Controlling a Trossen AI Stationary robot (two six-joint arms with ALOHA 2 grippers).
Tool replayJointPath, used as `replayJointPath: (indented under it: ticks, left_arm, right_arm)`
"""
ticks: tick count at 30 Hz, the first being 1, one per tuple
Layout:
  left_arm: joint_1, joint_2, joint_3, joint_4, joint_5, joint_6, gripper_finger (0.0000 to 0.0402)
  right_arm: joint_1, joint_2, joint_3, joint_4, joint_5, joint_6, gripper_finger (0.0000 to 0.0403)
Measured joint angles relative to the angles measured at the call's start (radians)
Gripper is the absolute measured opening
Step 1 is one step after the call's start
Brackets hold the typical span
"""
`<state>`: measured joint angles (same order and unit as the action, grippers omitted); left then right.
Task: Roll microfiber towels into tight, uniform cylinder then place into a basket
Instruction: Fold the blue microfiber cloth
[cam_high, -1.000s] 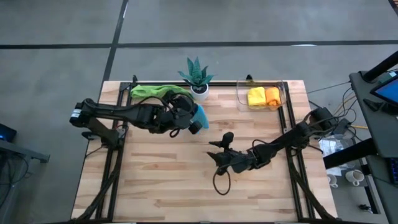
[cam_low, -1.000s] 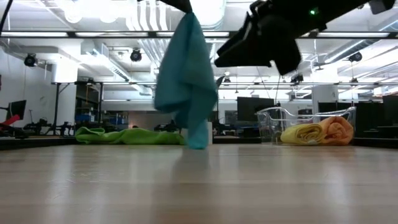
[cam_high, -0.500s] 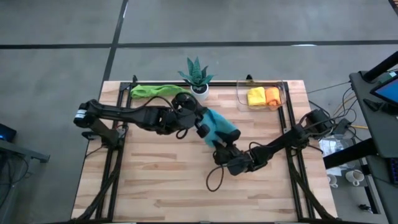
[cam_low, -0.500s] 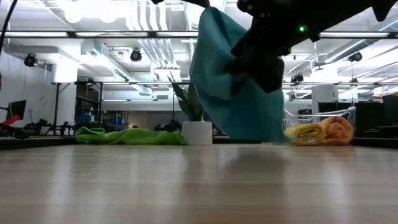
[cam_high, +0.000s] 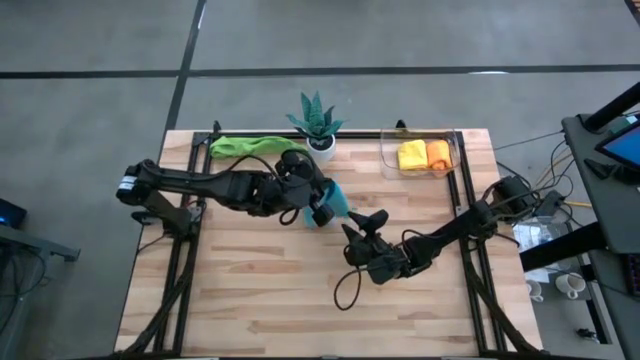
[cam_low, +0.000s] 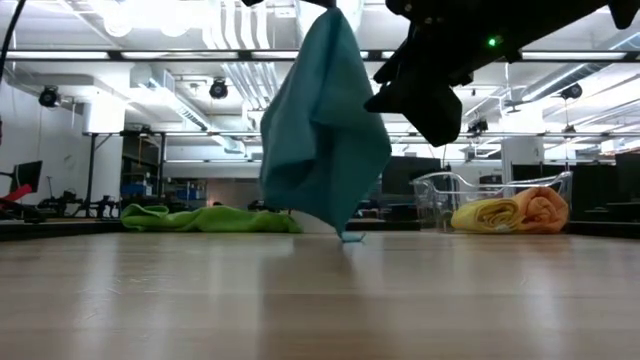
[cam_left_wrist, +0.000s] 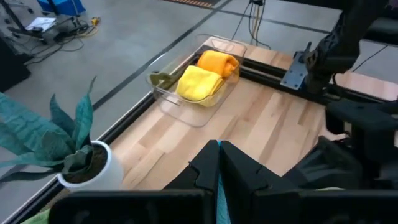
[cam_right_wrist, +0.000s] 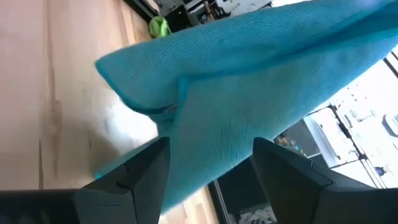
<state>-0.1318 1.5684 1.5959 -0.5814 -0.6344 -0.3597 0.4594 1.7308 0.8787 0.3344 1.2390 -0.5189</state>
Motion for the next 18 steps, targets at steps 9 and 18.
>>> replayJointPath:
  ticks: [9, 18]
  left_arm:
    - [0.001, 0.0, 0.0, 0.104, 0.03, 0.004, 0.0]
    - [0.006, -0.002, 0.01, 0.104, 0.032, 0.001, 0.0]
  right_arm:
    - [0.001, 0.0, 0.0, 0.001, -0.008, 0.002, 0.0226]
    - [0.001, 0.001, 0.0, 0.022, -0.011, -0.007, 0.0226]
